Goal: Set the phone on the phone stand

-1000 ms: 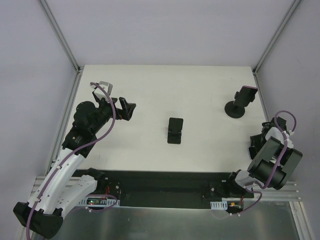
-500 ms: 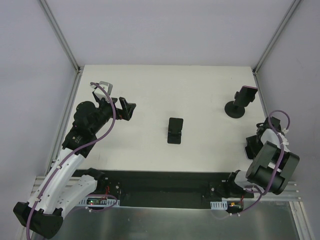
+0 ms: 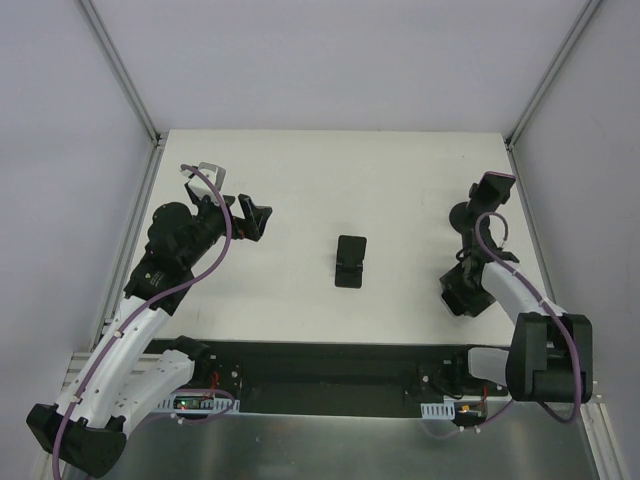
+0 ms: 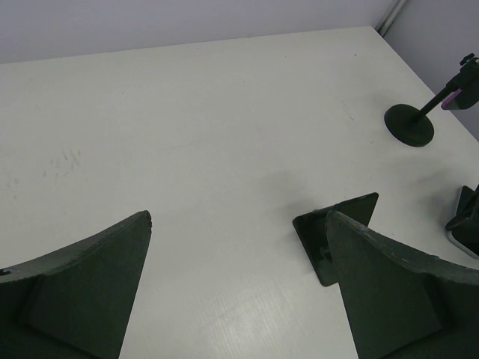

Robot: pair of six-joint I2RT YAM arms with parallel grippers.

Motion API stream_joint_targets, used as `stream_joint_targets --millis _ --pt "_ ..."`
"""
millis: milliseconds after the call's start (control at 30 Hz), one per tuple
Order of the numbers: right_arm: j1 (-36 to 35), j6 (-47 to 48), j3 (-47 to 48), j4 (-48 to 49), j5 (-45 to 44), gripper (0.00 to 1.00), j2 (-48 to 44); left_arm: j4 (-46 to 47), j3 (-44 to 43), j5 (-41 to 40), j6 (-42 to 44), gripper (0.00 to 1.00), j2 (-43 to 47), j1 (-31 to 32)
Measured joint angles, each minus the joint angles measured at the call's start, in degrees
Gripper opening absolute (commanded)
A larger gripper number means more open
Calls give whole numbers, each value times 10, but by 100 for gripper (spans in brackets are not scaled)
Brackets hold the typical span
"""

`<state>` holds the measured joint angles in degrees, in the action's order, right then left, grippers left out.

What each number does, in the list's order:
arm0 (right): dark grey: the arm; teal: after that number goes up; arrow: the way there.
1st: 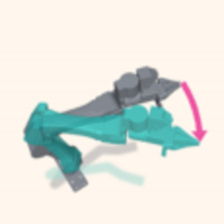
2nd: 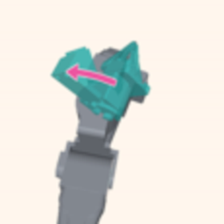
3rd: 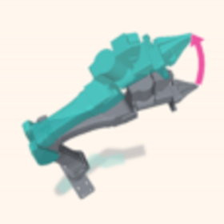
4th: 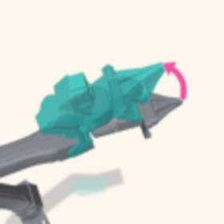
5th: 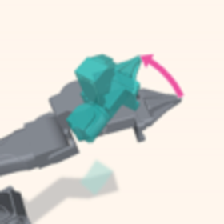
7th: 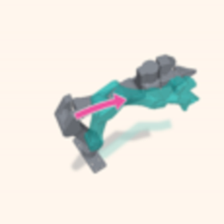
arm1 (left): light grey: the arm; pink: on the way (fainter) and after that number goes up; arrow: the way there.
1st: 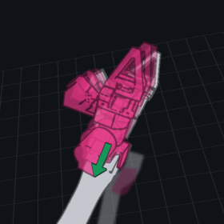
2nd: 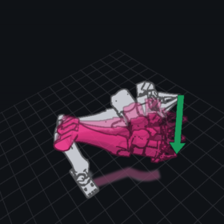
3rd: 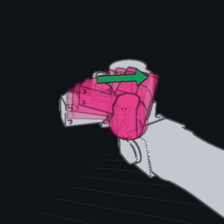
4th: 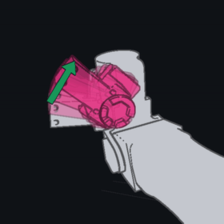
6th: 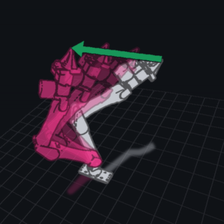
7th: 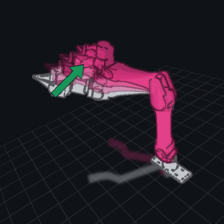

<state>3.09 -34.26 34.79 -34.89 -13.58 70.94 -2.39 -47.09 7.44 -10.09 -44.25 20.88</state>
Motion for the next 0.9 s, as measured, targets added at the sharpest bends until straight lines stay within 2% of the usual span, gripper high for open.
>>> stream_joint_targets --millis 200,233,267,300,333,367,400,467,667,900 --pt "-115 -39 0 -3 -9 1 1 0 0 0 0 99 0 0" --pt "-130 -44 0 -3 -12 4 3 0 0 0 0 99 0 0" --pt "-144 -48 0 -3 -19 12 6 0 0 0 0 99 0 0" --pt "-154 -53 1 -4 -24 26 9 0 0 0 0 99 0 0" --pt "-163 -57 3 -4 -26 51 12 0 0 0 0 99 0 0" --pt "-168 -61 6 -5 -27 62 16 0 0 0 0 99 0 0" --pt "-173 -62 9 -5 -27 83 20 0 0 0 0 99 0 0" --pt "-178 -62 16 -6 -27 98 28 0 0 0 0 99 0 0" --pt "-169 -55 30 -14 -31 96 37 0 0 0 0 99 2 0" --pt "-100 -22 44 -5 -18 97 63 0 0 0 0 99 5 0"
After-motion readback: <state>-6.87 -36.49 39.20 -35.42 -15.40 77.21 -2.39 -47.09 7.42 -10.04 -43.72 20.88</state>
